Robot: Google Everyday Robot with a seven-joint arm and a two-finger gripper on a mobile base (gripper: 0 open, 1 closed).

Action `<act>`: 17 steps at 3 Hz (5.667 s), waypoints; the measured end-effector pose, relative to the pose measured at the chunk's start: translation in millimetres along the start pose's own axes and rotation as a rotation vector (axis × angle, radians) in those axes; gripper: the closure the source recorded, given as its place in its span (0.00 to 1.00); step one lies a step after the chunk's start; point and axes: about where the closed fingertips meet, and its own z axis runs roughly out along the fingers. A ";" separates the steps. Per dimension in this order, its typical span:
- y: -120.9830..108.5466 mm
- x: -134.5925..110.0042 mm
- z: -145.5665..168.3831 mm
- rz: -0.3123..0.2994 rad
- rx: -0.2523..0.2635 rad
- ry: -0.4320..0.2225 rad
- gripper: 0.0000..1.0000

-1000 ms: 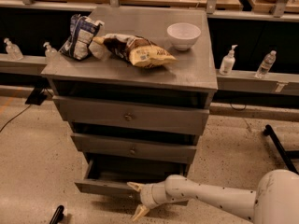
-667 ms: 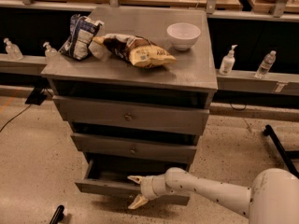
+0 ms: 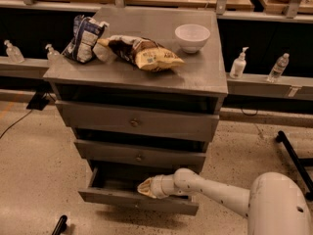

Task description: Open bottom drawer

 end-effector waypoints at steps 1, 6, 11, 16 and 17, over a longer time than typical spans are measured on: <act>-13.4 19.7 8.8 0.090 0.038 0.042 0.98; -7.0 58.7 58.5 0.070 -0.037 0.091 1.00; -7.2 56.9 57.0 0.070 -0.037 0.091 0.60; -24.7 55.9 7.3 0.047 0.110 -0.145 0.98; -29.0 51.3 19.2 0.002 0.084 -0.020 1.00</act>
Offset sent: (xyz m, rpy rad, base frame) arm 0.0308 0.0022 -0.0848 -0.0884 0.1091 -0.1195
